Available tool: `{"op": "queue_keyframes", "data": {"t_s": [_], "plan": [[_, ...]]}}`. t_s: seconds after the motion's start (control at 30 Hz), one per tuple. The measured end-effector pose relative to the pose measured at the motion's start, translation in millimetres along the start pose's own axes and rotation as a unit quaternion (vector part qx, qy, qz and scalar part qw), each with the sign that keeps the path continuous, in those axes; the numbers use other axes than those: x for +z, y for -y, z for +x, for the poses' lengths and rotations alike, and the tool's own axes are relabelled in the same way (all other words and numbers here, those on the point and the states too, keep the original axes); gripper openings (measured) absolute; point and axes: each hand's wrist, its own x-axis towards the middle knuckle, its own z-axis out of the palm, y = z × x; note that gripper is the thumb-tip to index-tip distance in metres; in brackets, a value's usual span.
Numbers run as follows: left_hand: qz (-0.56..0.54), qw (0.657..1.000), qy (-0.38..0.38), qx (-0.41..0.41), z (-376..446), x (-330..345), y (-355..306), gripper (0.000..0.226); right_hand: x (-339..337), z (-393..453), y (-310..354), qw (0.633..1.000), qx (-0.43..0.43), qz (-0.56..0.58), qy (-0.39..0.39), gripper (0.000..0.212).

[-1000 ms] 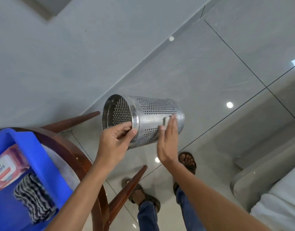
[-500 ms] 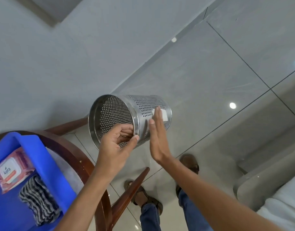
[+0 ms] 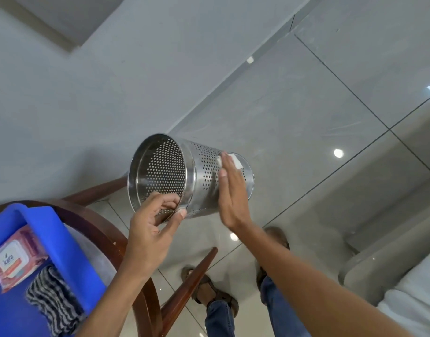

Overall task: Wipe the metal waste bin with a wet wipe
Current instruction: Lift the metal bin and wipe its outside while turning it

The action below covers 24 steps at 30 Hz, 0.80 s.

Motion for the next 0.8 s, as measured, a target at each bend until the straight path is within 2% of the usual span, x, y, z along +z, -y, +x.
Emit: {"op": "queue_keyframes", "data": {"t_s": [0.1, 0.17, 0.27, 0.33, 0.4, 0.5, 0.57, 0.63, 0.8], "plan": [[-0.031, 1.0, 0.001, 0.0, -8, 4, -7, 0.03, -23, 18, -31, 0.995, 0.086, -0.001, -0.045, 0.072], [-0.052, 0.999, 0.008, -0.009, -13, 7, -13, 0.027, -34, 21, -50, 0.988, 0.147, 0.003, -0.05, 0.065], [-0.056, 0.997, 0.039, -0.022, -15, 7, -20, 0.026, -39, 19, -58, 0.971, 0.218, 0.086, -0.052, 0.064], [-0.044, 0.995, 0.085, -0.027, -13, 3, -24, 0.029, -39, 17, -56, 0.963, 0.23, 0.124, -0.064, 0.069], [-0.024, 0.991, 0.128, -0.017, -10, -2, -30, 0.042, -39, 11, -54, 0.961, 0.226, 0.134, -0.084, 0.07], [-0.007, 0.988, 0.155, 0.004, -6, -1, -43, 0.055, -37, 1, -51, 0.965, 0.207, 0.123, -0.106, 0.071], [-0.01, 0.99, 0.14, -0.002, -2, 5, -51, 0.058, -36, -2, -51, 0.97, 0.192, 0.1, -0.114, 0.071], [-0.01, 0.996, 0.087, -0.028, 6, 11, -57, 0.056, -38, -2, -53, 0.976, 0.172, 0.077, -0.106, 0.072], [-0.066, 0.989, -0.051, -0.123, 18, 24, -56, 0.01, -44, -8, -61, 0.984, 0.154, 0.043, -0.079, 0.074]]}}
